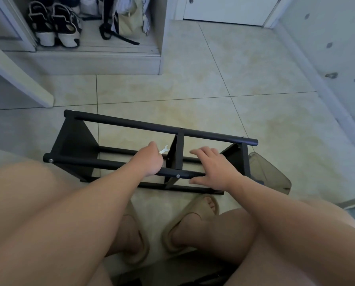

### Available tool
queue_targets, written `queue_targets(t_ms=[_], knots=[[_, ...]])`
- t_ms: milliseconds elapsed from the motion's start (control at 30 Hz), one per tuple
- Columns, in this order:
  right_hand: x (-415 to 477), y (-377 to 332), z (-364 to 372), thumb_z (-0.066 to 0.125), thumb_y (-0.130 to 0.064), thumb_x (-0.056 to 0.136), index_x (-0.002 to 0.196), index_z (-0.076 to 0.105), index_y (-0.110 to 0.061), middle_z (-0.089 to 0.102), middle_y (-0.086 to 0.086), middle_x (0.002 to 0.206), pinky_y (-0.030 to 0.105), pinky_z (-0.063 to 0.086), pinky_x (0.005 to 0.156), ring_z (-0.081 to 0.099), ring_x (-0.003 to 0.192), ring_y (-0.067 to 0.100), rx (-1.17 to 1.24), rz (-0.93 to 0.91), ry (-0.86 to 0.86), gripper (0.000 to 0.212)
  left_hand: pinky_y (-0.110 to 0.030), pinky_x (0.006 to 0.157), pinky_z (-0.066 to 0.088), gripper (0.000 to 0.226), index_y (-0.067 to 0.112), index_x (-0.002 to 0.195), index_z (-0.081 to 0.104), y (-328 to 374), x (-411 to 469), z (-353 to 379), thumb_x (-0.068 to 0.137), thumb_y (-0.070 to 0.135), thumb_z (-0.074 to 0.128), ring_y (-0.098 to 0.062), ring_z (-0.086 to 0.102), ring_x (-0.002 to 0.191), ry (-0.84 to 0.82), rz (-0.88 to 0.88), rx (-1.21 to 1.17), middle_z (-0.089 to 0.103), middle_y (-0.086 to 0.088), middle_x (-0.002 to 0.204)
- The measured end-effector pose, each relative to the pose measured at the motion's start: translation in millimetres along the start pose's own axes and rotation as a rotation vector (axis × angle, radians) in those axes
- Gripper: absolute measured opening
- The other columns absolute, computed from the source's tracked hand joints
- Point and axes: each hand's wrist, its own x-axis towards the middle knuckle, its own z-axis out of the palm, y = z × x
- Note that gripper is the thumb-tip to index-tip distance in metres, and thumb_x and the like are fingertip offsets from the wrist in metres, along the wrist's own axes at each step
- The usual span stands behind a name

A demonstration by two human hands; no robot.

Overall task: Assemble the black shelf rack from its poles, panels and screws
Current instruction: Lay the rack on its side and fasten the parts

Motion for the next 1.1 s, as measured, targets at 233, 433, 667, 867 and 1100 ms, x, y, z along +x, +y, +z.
queue_targets(t_ms=[233,433,667,867,1100], knots=[[40,-12,19,0.050,-0.095,0.064,0.159,-0.020,-0.034,-0.032,-0.006,0.164,0.053,-0.008,0.123,-0.028,0.152,0.022,-0.127,-0.110,-0.030,0.133,-0.031,0.071,0.045,0.013,0.020,0.085,0.058,-4,27,-16,0.093,0.012,0.050,-0.024,0.063,0.090,-0.047,-0.006,-0.121,0.069,-0.001,0.093],[47,-5,29,0.038,-0.098,0.068,0.159,-0.019,-0.034,-0.035,-0.006,0.163,0.056,-0.008,0.124,-0.033,0.150,0.017,-0.049,-0.173,0.010,0.124,-0.024,0.062,0.041,0.027,0.029,0.066,0.067,-10,47,-22,0.085,0.010,0.066,-0.014,0.060,0.074,-0.092,0.032,-0.186,0.066,0.007,0.072],[48,5,30,0.027,-0.092,0.083,0.162,-0.013,-0.022,-0.032,-0.004,0.165,0.052,-0.009,0.125,-0.029,0.152,0.015,-0.087,-0.247,0.056,0.112,-0.021,0.057,0.039,0.026,0.029,0.065,0.072,-4,64,-27,0.084,0.011,0.068,-0.006,0.057,0.064,-0.167,0.027,-0.300,0.062,0.018,0.050],[41,-1,37,0.029,-0.086,0.088,0.163,-0.002,-0.012,-0.018,0.001,0.169,0.050,-0.006,0.126,-0.019,0.155,0.016,-0.116,-0.279,0.109,0.110,-0.024,0.068,0.052,0.009,0.016,0.080,0.070,3,66,-23,0.086,0.012,0.065,-0.004,0.070,0.068,-0.298,-0.087,-0.484,0.077,0.004,0.077],[41,-3,37,0.037,-0.081,0.089,0.162,0.004,-0.006,-0.009,0.007,0.170,0.047,-0.002,0.128,-0.014,0.156,0.019,-0.087,-0.296,0.127,0.109,-0.027,0.071,0.055,0.008,0.008,0.095,0.065,7,61,-8,0.091,0.013,0.060,-0.013,0.075,0.075,-0.360,-0.211,-0.690,0.078,-0.003,0.081]])
